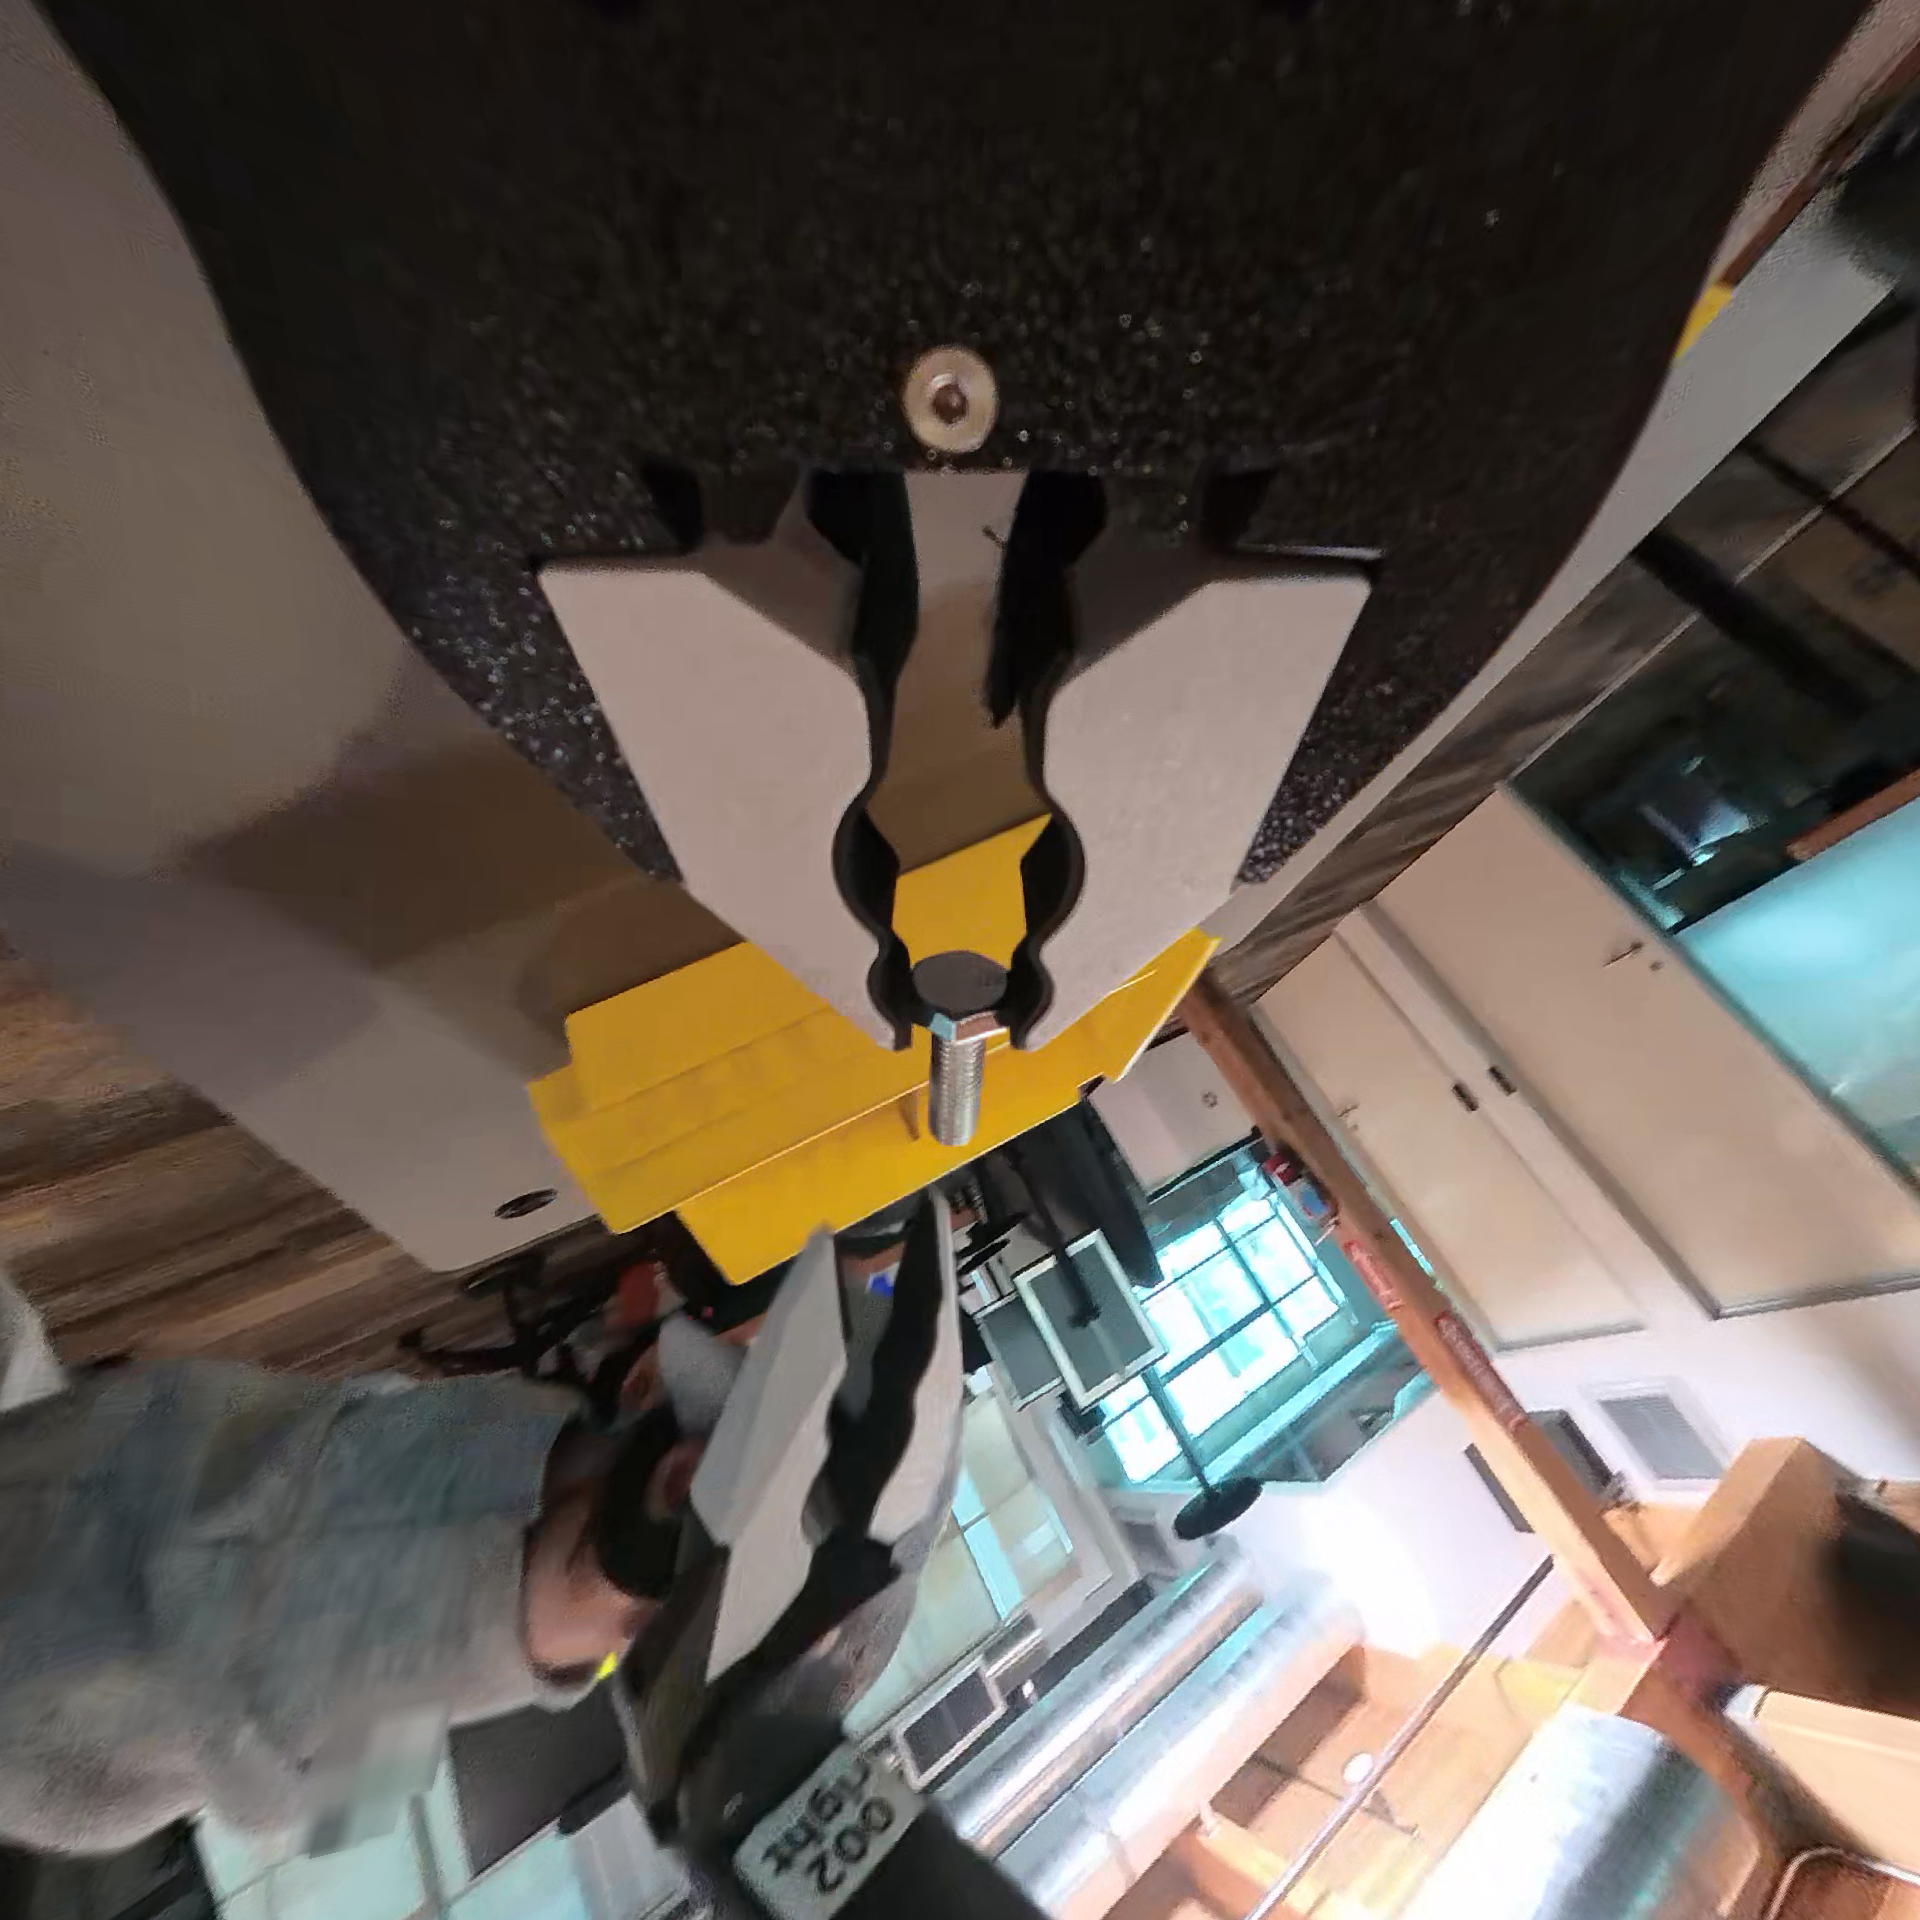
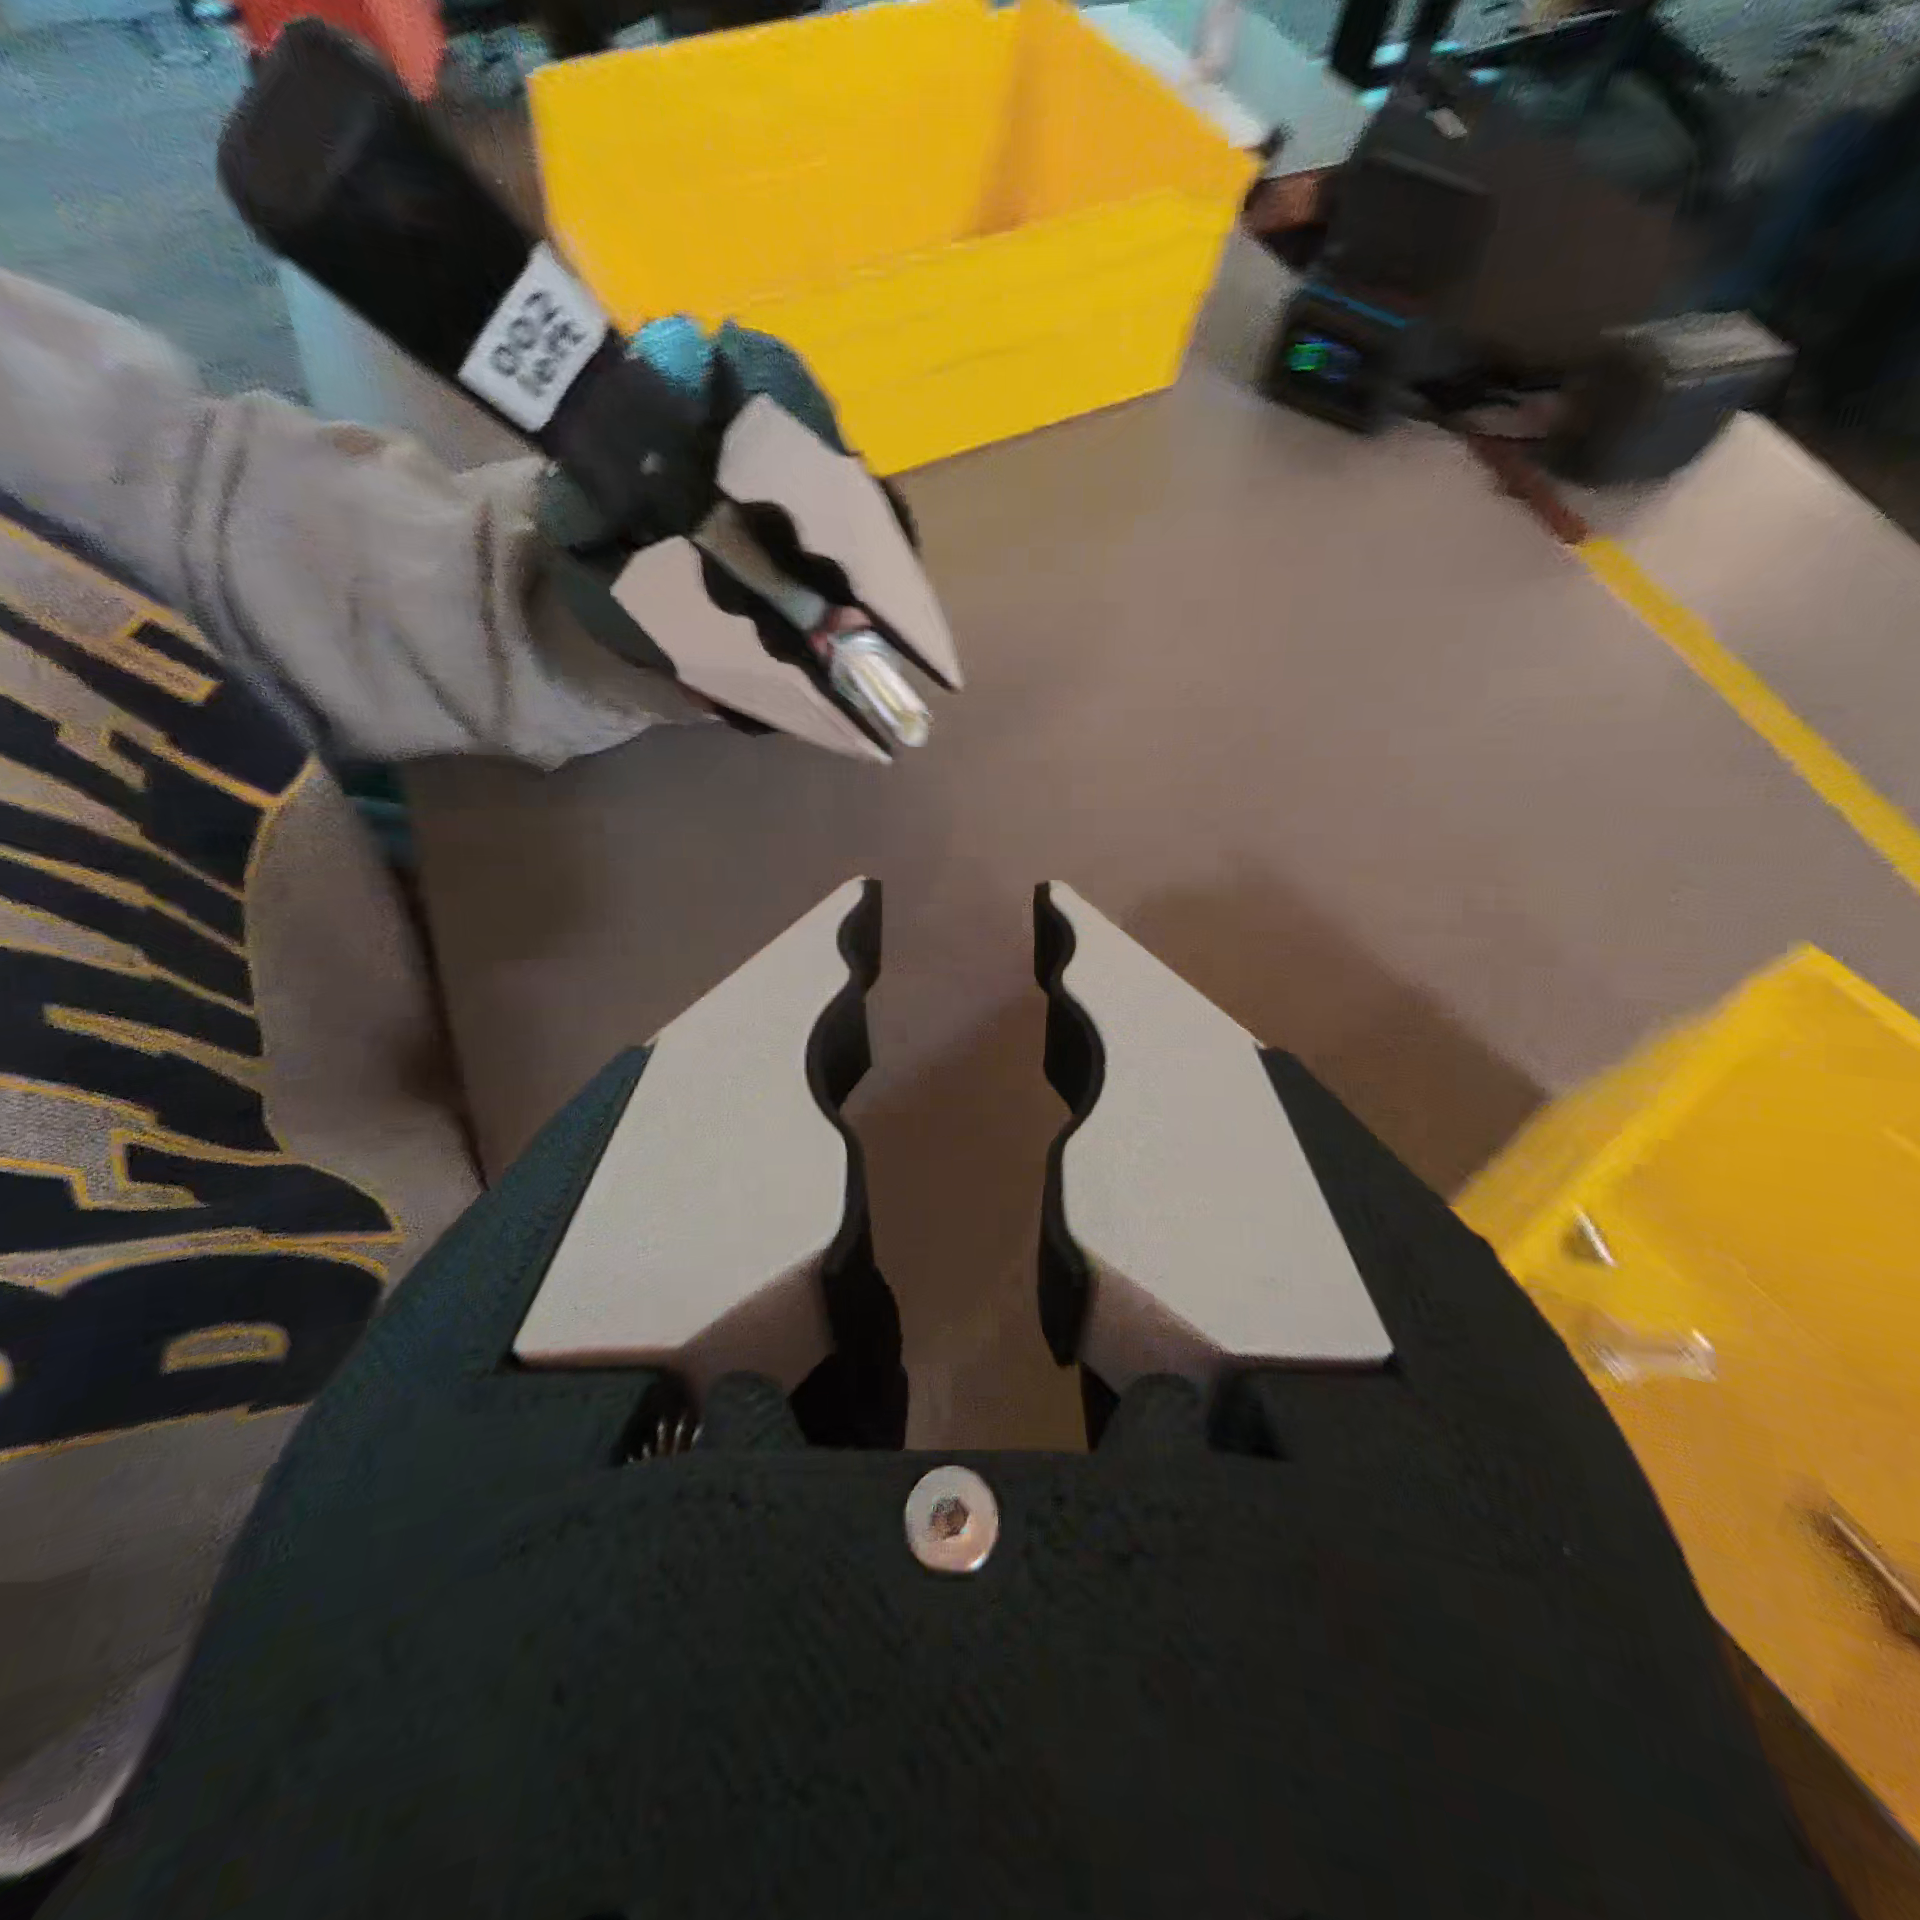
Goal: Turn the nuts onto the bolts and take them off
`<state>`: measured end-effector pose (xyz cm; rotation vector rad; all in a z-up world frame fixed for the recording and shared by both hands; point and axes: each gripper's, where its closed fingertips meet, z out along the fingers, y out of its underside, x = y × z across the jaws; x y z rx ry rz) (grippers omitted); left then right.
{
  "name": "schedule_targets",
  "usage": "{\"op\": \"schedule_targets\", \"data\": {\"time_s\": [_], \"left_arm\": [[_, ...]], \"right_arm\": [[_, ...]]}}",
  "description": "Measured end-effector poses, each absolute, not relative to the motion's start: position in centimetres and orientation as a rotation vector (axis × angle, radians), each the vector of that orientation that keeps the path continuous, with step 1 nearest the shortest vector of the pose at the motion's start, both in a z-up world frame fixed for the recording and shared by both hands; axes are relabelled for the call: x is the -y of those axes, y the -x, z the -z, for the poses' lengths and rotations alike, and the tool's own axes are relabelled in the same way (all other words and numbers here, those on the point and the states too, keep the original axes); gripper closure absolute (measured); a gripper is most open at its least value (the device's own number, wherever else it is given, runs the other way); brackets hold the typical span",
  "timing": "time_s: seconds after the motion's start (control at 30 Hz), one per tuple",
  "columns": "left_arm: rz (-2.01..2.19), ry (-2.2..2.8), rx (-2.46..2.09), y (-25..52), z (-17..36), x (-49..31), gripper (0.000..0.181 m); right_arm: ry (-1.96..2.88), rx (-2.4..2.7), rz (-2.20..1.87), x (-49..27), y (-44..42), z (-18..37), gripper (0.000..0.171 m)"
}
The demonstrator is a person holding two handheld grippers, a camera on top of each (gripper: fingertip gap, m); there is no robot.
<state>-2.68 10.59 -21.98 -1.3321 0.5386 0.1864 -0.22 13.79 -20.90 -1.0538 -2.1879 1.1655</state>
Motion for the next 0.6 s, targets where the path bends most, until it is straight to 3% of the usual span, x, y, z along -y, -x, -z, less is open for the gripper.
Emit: {"op": "schedule_targets", "data": {"time_s": [0.03, 0.37, 0.4, 0.57, 0.6], "left_arm": [[-0.164, 1.326, -0.553, 2.2, 22.0, -10.6, 0.165], [-0.122, 1.338, -0.651, 0.5, 22.8, -10.5, 0.165], [-0.114, 1.331, -0.664, 0.3, 22.9, -10.5, 0.165], [-0.073, 1.36, -0.644, 0.3, 23.5, -10.8, 0.165], [-0.054, 1.379, -0.635, 0.4, 23.8, -11.0, 0.15]], "right_arm": [[1.021, 2.222, -1.186, -12.5, 0.4, 21.5, 0.145], [1.015, 2.215, -1.584, -9.0, 0.8, 22.2, 0.154], [1.011, 2.211, -1.587, -9.0, 0.9, 22.3, 0.162], [0.932, 2.199, -1.491, -9.3, 0.9, 22.8, 0.163], [0.933, 2.207, -1.463, -9.5, 1.0, 23.0, 0.163]]}}
